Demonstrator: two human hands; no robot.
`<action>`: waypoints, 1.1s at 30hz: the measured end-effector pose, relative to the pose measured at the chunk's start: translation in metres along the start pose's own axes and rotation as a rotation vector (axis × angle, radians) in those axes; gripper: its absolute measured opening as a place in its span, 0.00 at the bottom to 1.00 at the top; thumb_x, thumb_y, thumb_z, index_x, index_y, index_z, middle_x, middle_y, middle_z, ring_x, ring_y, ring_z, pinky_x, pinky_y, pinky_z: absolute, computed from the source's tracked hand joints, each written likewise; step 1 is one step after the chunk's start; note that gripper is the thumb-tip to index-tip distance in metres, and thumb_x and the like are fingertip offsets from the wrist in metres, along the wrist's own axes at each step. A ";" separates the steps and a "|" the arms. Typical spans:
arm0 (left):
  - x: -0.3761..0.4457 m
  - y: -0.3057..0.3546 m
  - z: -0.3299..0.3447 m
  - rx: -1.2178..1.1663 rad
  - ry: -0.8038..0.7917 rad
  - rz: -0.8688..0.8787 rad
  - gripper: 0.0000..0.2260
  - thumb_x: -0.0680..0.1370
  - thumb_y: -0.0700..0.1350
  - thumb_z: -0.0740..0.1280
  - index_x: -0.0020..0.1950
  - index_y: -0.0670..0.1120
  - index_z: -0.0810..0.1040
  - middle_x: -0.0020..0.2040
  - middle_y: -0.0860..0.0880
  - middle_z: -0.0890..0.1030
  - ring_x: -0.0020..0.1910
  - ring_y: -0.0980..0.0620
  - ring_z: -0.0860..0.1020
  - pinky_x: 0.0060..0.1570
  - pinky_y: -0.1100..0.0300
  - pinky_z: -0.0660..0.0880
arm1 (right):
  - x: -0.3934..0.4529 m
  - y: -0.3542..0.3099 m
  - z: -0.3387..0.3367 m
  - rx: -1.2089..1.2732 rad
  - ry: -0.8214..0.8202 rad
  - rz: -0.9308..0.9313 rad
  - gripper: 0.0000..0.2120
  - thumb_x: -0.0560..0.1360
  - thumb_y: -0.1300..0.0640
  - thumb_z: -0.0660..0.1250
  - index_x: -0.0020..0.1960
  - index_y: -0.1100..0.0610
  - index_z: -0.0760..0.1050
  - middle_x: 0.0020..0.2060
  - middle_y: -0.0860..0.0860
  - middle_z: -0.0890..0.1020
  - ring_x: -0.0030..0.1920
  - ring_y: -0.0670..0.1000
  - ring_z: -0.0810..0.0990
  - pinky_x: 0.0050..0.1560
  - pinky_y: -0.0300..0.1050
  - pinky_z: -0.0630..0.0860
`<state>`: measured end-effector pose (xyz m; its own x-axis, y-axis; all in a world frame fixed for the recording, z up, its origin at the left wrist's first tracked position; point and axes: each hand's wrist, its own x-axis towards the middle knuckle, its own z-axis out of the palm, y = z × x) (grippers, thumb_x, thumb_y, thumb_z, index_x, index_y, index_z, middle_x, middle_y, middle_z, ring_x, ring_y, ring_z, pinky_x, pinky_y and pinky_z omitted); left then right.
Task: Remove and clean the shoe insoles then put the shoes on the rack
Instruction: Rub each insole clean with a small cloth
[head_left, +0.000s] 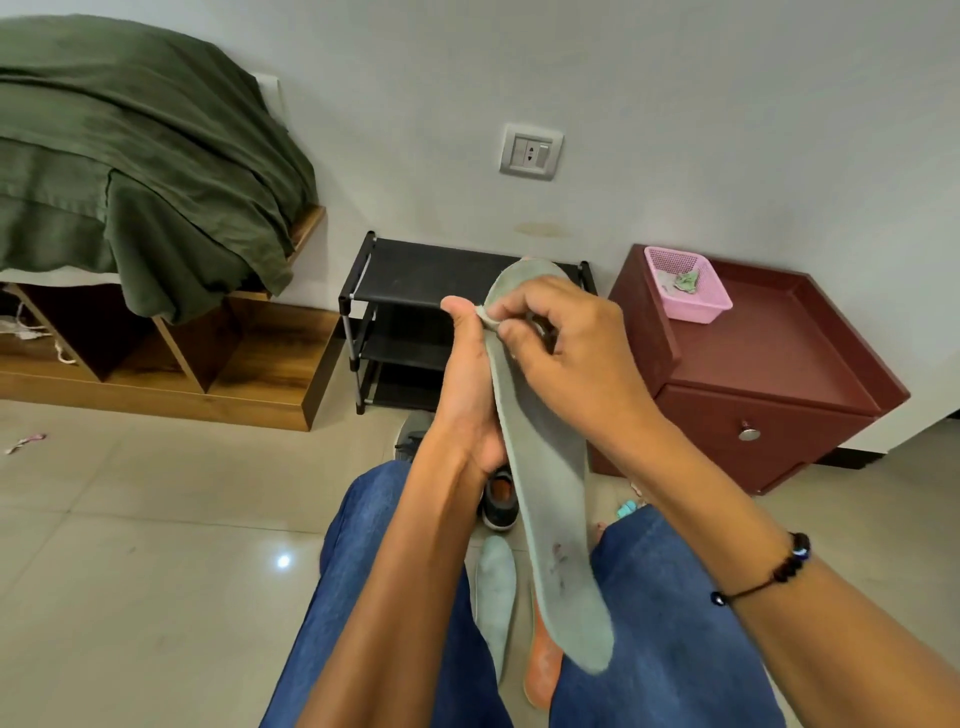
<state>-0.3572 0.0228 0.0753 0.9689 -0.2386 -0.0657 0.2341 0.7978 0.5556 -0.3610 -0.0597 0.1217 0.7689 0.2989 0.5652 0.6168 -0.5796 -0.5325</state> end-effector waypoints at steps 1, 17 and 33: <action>0.002 0.001 -0.002 0.006 0.007 -0.023 0.38 0.75 0.70 0.46 0.48 0.42 0.83 0.48 0.40 0.80 0.48 0.45 0.80 0.51 0.54 0.77 | -0.001 -0.001 -0.006 0.089 -0.091 0.083 0.06 0.72 0.67 0.66 0.42 0.58 0.80 0.33 0.43 0.78 0.34 0.43 0.77 0.37 0.41 0.75; 0.003 0.008 -0.017 -0.024 -0.112 -0.111 0.42 0.75 0.71 0.43 0.58 0.38 0.80 0.60 0.41 0.78 0.59 0.45 0.76 0.65 0.53 0.68 | -0.013 0.001 0.014 -0.055 -0.100 -0.112 0.05 0.68 0.69 0.66 0.40 0.63 0.79 0.36 0.52 0.81 0.39 0.47 0.76 0.43 0.36 0.70; 0.002 0.007 -0.022 -0.103 -0.134 -0.074 0.41 0.75 0.71 0.44 0.62 0.37 0.77 0.62 0.40 0.75 0.62 0.44 0.73 0.62 0.53 0.70 | -0.016 0.003 0.022 -0.104 -0.079 -0.202 0.05 0.68 0.69 0.66 0.38 0.62 0.79 0.36 0.54 0.82 0.39 0.53 0.79 0.44 0.45 0.73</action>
<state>-0.3515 0.0397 0.0608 0.9311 -0.3646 0.0120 0.3177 0.8264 0.4649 -0.3677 -0.0494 0.0973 0.6448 0.4732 0.6002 0.7420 -0.5759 -0.3431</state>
